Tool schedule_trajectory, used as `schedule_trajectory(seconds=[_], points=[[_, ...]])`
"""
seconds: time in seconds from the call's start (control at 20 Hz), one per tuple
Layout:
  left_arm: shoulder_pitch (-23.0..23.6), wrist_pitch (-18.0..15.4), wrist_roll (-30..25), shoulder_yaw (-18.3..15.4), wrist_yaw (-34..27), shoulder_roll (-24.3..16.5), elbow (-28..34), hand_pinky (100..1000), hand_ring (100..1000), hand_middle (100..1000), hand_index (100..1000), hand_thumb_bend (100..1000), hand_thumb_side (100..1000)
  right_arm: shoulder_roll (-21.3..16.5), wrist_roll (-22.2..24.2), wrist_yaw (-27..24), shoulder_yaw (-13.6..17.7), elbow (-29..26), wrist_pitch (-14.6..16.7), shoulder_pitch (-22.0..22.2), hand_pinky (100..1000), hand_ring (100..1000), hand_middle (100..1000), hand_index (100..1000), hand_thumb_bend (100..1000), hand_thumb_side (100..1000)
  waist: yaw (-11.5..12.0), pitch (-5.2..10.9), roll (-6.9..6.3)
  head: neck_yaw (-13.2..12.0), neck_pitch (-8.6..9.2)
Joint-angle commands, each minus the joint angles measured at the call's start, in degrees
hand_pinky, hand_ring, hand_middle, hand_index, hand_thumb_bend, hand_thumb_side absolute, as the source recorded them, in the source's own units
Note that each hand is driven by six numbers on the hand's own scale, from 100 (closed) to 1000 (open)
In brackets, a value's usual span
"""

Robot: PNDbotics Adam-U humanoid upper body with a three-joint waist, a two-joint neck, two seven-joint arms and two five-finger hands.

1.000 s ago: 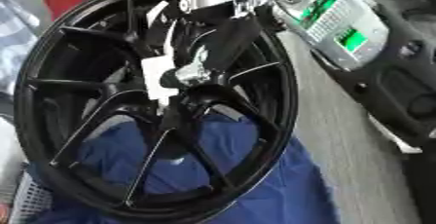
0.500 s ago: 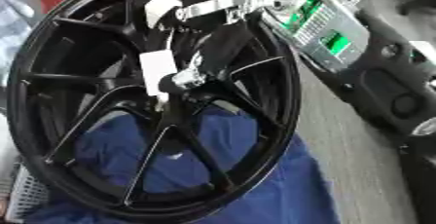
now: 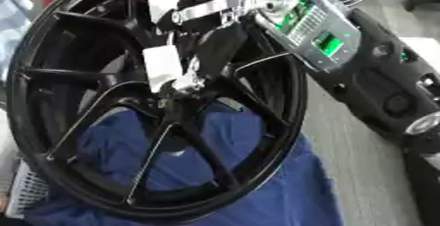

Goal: Pull the pin out of the wheel hub.

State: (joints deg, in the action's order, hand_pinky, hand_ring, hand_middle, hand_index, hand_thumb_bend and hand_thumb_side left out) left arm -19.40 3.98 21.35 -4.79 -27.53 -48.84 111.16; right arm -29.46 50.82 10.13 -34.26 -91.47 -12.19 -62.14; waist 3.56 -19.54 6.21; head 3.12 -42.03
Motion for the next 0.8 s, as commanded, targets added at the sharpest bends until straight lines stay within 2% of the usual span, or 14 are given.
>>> schedule_trajectory(seconds=[0.05, 0.2, 0.35, 0.55, 0.8], points=[[-0.8, 0.0, 0.2, -0.5, -0.1, -1.4, 0.5, 863, 909, 786, 831, 735, 587, -0.6, -1.6, 0.6, 0.6, 0.3, -0.5, -0.8, 823, 803, 715, 770, 389, 378, 0.1, 0.84, -0.3, 0.1, -0.14], [-1.0, -0.1, 0.2, -0.6, -0.1, -1.4, 0.5, 863, 908, 784, 831, 734, 587, -0.4, -3.3, 0.3, 0.5, 0.5, -1.4, -0.8, 825, 801, 701, 754, 380, 314, 0.3, 0.77, -0.25, 0.1, -0.13], [-1.0, 0.0, 0.3, -0.6, 0.0, -1.3, 0.5, 863, 908, 783, 831, 734, 586, -0.2, -4.8, -1.1, 0.7, 0.5, -4.0, -0.7, 810, 772, 646, 706, 317, 298, 0.5, 0.65, -0.22, 0.1, -0.59], [-0.9, -0.1, 0.6, -0.9, -0.1, -1.3, 0.2, 863, 908, 782, 830, 734, 586, -0.5, -6.9, -3.9, 0.8, -1.1, -7.2, -0.7, 798, 723, 588, 650, 205, 210, 0.5, 0.6, -0.12, -0.1, -0.79], [-0.7, -0.2, 0.8, -1.0, -0.1, -1.5, 0.2, 864, 907, 781, 829, 736, 587, -0.9, -7.4, -6.5, 0.8, -3.4, -9.5, -1.0, 775, 663, 514, 600, 196, 145, 0.1, 1.12, -0.14, -0.3, 0.82]])
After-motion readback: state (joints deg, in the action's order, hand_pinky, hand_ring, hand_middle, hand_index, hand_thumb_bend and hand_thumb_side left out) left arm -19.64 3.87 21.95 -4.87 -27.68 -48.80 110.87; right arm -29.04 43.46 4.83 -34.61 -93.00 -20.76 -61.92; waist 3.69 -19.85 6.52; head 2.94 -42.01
